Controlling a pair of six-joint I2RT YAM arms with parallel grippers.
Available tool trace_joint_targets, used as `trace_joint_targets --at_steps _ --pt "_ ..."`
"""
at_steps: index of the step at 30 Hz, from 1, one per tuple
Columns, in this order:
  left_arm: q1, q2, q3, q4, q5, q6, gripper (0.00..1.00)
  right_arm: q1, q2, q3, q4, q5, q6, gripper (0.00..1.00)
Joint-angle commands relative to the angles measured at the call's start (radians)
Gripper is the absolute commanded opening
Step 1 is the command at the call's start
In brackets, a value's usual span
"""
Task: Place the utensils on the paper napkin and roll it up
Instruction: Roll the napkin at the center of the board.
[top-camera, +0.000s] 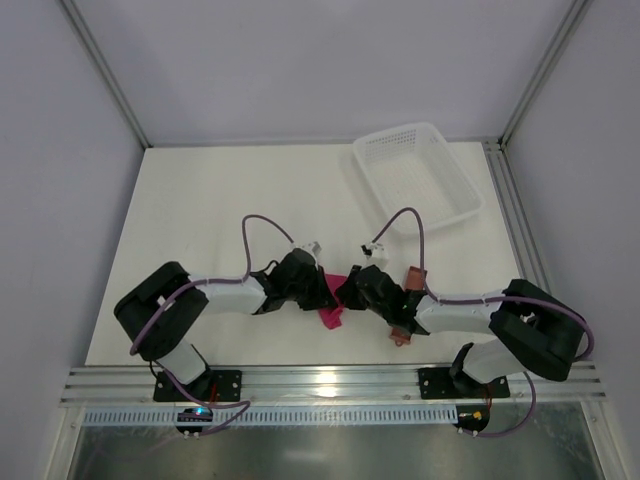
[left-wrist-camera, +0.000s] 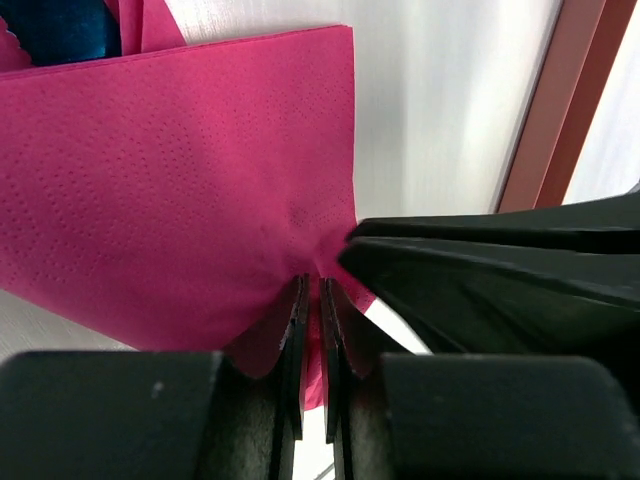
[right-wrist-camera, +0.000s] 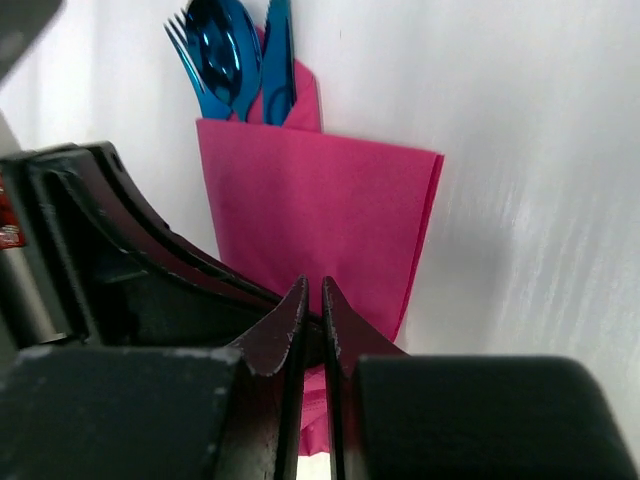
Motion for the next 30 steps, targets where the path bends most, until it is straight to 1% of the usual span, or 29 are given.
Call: trace_joint_targets --at_steps 1,6,10,12,14,15,16,17,18,20,23,27,30 --pt "-0.011 -0.022 -0.028 -0.026 -0.036 0.014 0.13 0.000 0.062 0.012 0.080 -0.068 -0.034 0.11" --pt "-0.010 -0.068 -0.031 -0.089 -0.079 0.049 0.14 0.003 0.148 0.004 0.089 -0.072 -0.009 0.09" --pt "-0.008 -0.090 -0.032 -0.112 -0.088 0.066 0.14 0.022 0.138 -0.011 0.077 -0.048 -0.002 0.08" --pt "-0.008 -0.087 -0.035 -0.103 -0.076 0.061 0.14 0.026 0.115 -0.010 0.030 -0.025 -0.003 0.08" --pt "-0.008 -0.078 -0.039 -0.081 -0.065 0.045 0.14 0.026 0.052 -0.005 -0.035 -0.005 0.046 0.14" --pt "-0.010 -0.075 -0.042 -0.075 -0.057 0.042 0.14 0.026 0.023 0.003 -0.120 0.007 0.070 0.16" --pt "-0.010 -0.070 -0.043 -0.072 -0.056 0.037 0.14 0.028 -0.011 0.004 -0.163 0.032 0.104 0.19" --pt "-0.008 -0.067 -0.048 -0.069 -0.056 0.031 0.14 0.029 -0.064 0.001 -0.200 0.038 0.194 0.20" --pt "-0.010 -0.065 -0.052 -0.058 -0.054 0.028 0.14 0.029 -0.095 -0.020 -0.236 0.040 0.234 0.20" --pt "-0.010 -0.064 -0.058 -0.050 -0.056 0.020 0.14 0.054 -0.164 -0.054 -0.221 0.044 0.327 0.19" --pt "-0.010 -0.055 -0.057 -0.046 -0.053 0.015 0.14 0.101 -0.192 -0.082 -0.201 0.082 0.386 0.19" --pt "-0.010 -0.053 -0.055 -0.043 -0.046 0.009 0.14 0.135 -0.160 -0.073 -0.190 0.107 0.474 0.19" --pt "-0.008 -0.061 -0.060 -0.050 -0.051 0.011 0.14 0.161 -0.130 -0.060 -0.178 0.128 0.498 0.19"
